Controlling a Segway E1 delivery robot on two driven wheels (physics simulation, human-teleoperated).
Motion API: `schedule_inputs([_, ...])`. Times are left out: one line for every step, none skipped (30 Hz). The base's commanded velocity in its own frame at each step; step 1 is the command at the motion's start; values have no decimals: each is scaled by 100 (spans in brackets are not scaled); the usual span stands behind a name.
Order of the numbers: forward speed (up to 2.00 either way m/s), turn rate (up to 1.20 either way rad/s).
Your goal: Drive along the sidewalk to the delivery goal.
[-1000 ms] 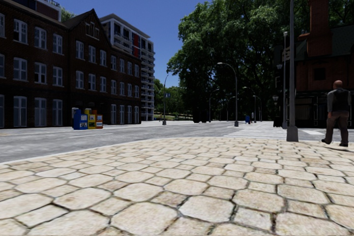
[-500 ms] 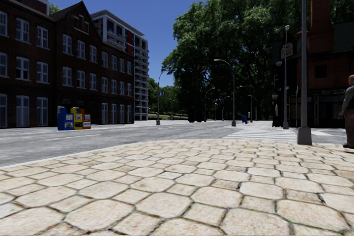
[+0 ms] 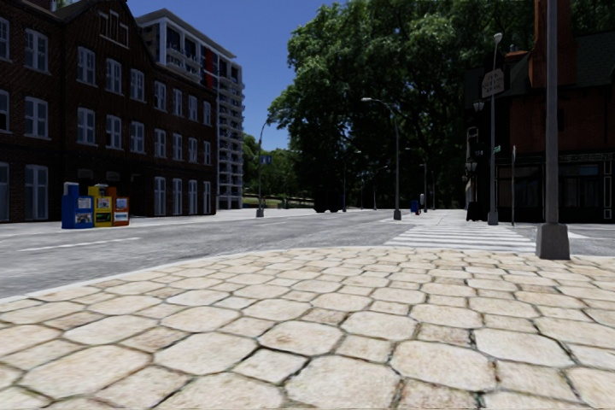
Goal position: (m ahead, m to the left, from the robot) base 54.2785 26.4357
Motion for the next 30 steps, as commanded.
schedule_inputs([198, -32])
schedule_inputs([198, -32])
schedule_inputs([198, -32])
schedule_inputs([198, -32])
schedule_inputs([198, -32])
schedule_inputs([198, -32])
schedule_inputs([198, -32])
schedule_inputs([198, -32])
schedule_inputs([198, -32])
schedule_inputs([198, -32])
schedule_inputs([198, -32])
schedule_inputs([198, -32])
schedule_inputs([198, -32])
schedule_inputs([198, -32])
schedule_inputs([198, -32])
schedule_inputs([198, -32])
schedule_inputs([198, -32])
schedule_inputs([198, -32])
schedule_inputs([198, -32])
schedule_inputs([198, -32])
schedule_inputs([198, -32])
schedule_inputs([198, -32])
schedule_inputs([198, -32])
schedule_inputs([198, -32])
schedule_inputs([198, -32])
schedule_inputs([198, -32])
schedule_inputs([198, -33])
schedule_inputs([198, -39])
schedule_inputs([198, -43])
schedule_inputs([198, -43])
